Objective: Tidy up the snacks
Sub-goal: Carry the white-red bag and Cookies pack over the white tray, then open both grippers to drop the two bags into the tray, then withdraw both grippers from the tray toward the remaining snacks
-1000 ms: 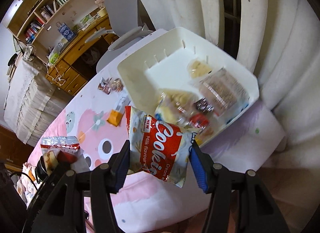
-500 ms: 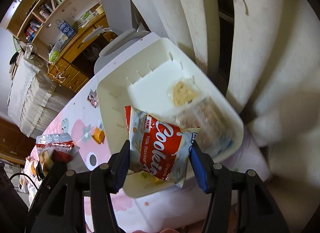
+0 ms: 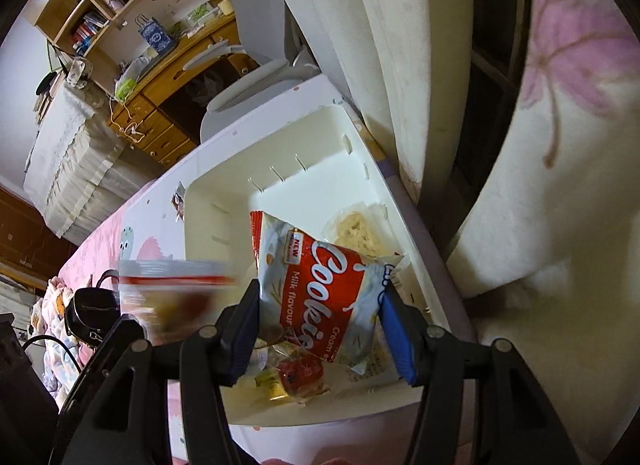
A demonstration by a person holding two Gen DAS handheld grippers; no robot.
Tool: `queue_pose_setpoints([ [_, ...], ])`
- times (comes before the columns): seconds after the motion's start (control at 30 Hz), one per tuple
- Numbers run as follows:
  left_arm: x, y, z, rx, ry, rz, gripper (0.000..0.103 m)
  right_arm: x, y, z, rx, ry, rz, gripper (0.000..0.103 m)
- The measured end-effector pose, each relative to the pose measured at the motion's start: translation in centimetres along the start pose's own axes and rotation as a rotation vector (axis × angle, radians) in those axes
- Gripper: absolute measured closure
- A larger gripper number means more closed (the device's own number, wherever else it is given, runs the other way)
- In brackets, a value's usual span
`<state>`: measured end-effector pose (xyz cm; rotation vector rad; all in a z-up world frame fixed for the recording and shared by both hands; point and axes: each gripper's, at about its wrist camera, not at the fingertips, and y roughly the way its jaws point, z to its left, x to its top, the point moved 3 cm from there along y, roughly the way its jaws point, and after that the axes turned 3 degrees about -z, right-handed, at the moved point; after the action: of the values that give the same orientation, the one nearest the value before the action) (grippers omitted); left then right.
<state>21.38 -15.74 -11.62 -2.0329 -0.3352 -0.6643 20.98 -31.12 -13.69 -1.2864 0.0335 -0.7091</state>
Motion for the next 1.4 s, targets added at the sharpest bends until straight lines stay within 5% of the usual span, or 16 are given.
queue_pose_setpoints([
  [0.03, -0.1, 0.3, 0.0, 0.01, -0.005, 0.012, 0.042, 0.0, 0.3, -0.3, 0.002, 0.007, 0.013, 0.043],
  [0.6, -1.3, -0.8, 2.8, 0.083, -0.028, 0.057, 0.041, -1.6, 2.3, -0.5, 0.015, 0.085, 0.111, 0.037],
  [0.9, -1.9, -5.2, 8.2, 0.091, -0.035, 0.066, 0.041, -4.7, 3.0, 3.0, -0.032, 0.138, 0.133, 0.021],
  [1.4, -3.7, -11.9, 19.2, 0.089, -0.01, 0.16, 0.04, -12.8, 3.4, 11.7, -0.071, 0.229, 0.124, 0.02],
])
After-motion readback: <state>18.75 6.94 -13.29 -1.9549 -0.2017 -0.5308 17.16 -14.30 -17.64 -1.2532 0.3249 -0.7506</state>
